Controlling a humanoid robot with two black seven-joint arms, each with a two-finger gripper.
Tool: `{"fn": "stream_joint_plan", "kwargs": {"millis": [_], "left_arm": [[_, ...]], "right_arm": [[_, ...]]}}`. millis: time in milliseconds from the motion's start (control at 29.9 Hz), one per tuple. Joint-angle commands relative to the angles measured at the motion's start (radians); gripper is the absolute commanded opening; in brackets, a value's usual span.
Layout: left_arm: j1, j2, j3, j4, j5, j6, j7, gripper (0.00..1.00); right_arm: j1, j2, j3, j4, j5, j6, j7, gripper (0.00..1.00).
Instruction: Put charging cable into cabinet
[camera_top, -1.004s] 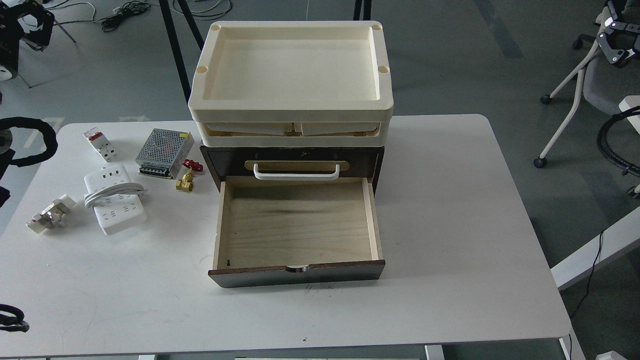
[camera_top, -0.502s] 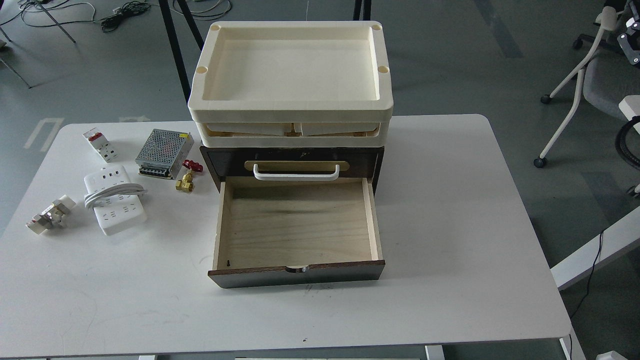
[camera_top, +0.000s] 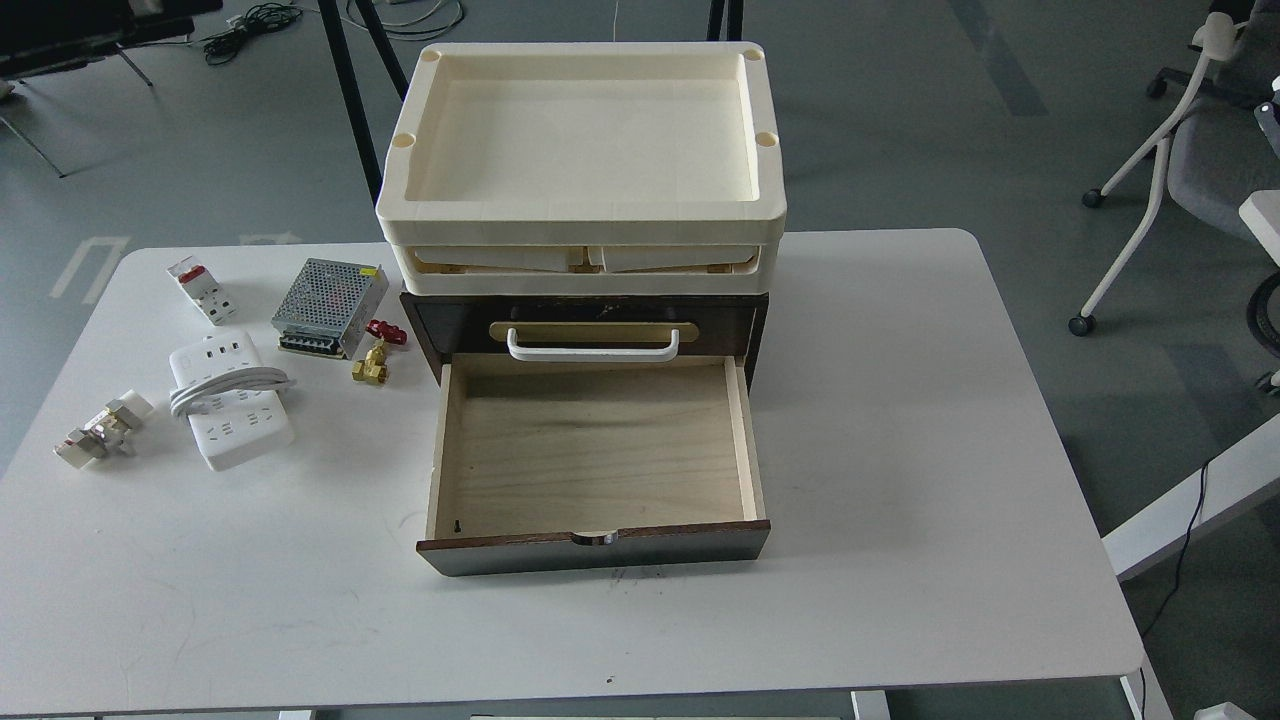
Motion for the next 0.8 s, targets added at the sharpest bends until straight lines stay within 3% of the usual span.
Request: {"fn": "stream_joint_plan", "kwargs": {"millis": [0, 134, 268, 636, 770], "left_arm": [[0.008, 0.006, 0.085, 0.007, 0.413, 0.000, 0.000, 0.99], [0.007, -0.112, 0.262, 0.174, 0.802, 0.000, 0.000, 0.98], [0.005, -0.245, 0.332, 0.360, 0.812, 0.000, 0.000, 0.98], [-0.005, -0.512, 0.385, 0.625, 0.812, 0.000, 0.000, 0.96], [-0.024, -0.569, 0.423, 0.726, 0.812, 0.073, 0.000, 0.96]], "right_arm": [[-0.002, -0.001, 0.001, -0.006, 0.000, 0.000, 0.000, 1.00], [-0.014, 0.002, 0.001, -0.009, 0.000, 0.000, 0.000, 1.00], [-0.031, 0.000, 0.003, -0.009, 0.000, 0.000, 0.001, 1.00], [-0.057, -0.001, 0.004, -0.027, 0.000, 0.000, 0.001, 1.00], [-0.057, 0.002, 0.009, -0.027, 0.000, 0.000, 0.001, 1.00]]}}
